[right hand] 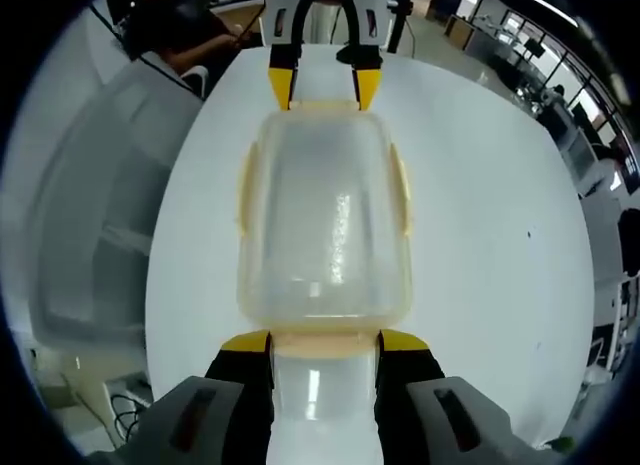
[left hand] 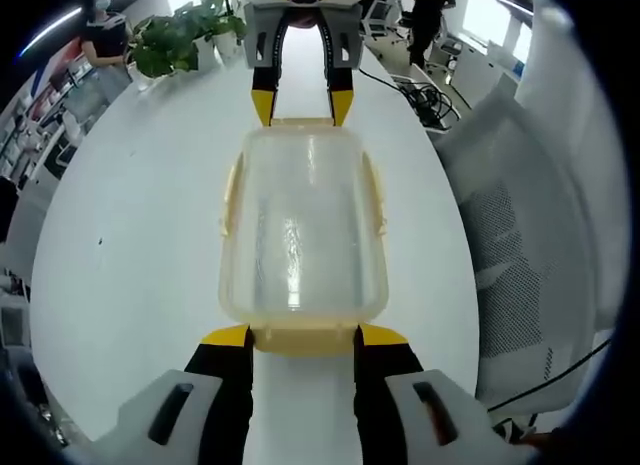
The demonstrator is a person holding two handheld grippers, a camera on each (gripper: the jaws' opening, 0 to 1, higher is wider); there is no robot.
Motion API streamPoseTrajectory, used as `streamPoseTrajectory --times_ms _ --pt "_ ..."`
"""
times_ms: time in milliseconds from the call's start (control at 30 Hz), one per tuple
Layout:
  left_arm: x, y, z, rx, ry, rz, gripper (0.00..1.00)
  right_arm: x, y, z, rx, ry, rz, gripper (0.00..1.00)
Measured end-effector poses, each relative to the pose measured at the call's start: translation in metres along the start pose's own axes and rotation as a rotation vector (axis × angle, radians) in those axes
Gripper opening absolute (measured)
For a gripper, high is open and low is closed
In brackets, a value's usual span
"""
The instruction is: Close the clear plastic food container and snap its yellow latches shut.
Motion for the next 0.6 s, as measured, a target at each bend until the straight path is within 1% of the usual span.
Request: streamPoseTrajectory --times_ms 600 --pt "0.005 -0.012 0.045 -0.022 0.007 -0.003 0.38 -0.003 0.011 -0.046 0.003 0.0 -0.004 0.37"
Point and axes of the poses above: the point that each gripper's makers call its tool centre point, and the gripper's own axes: y roughly backward along the fingers, x roughly to its left, z roughly out of its top, the point moved 7 cm from there along y, roughly backward along the fingers, and after that the axes turned 9 degrees about x, right-handed, at the moved point
